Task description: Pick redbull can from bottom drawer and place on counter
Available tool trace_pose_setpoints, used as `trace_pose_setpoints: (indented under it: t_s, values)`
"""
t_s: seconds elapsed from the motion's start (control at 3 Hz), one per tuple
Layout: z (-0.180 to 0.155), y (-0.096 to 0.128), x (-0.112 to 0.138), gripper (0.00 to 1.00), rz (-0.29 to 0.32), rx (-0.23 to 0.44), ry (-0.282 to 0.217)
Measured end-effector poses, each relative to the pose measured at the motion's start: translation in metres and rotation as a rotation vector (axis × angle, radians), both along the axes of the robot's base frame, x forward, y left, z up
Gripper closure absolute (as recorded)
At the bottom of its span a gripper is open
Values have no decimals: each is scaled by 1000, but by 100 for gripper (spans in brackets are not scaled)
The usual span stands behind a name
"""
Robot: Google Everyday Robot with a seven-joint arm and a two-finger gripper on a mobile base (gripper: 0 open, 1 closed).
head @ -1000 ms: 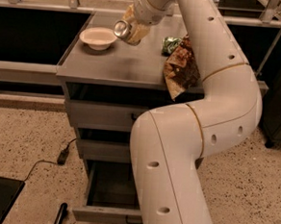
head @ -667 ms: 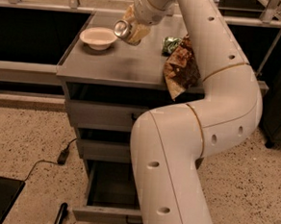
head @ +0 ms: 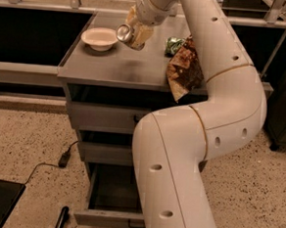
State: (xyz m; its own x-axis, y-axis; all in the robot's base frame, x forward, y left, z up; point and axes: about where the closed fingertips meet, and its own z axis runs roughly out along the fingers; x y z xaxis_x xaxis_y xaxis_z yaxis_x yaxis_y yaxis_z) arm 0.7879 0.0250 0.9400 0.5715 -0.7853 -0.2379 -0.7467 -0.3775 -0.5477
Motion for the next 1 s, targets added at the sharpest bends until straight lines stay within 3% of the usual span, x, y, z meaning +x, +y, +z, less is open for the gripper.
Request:
trace_pose_setpoints:
  t_s: [0.33, 0.67, 1.0]
  values:
    - [0, 0, 0, 11, 0, 0, 0]
    - [0, 0, 0, 0, 0, 0, 0]
    - [0, 0, 0, 0, 0, 0, 0]
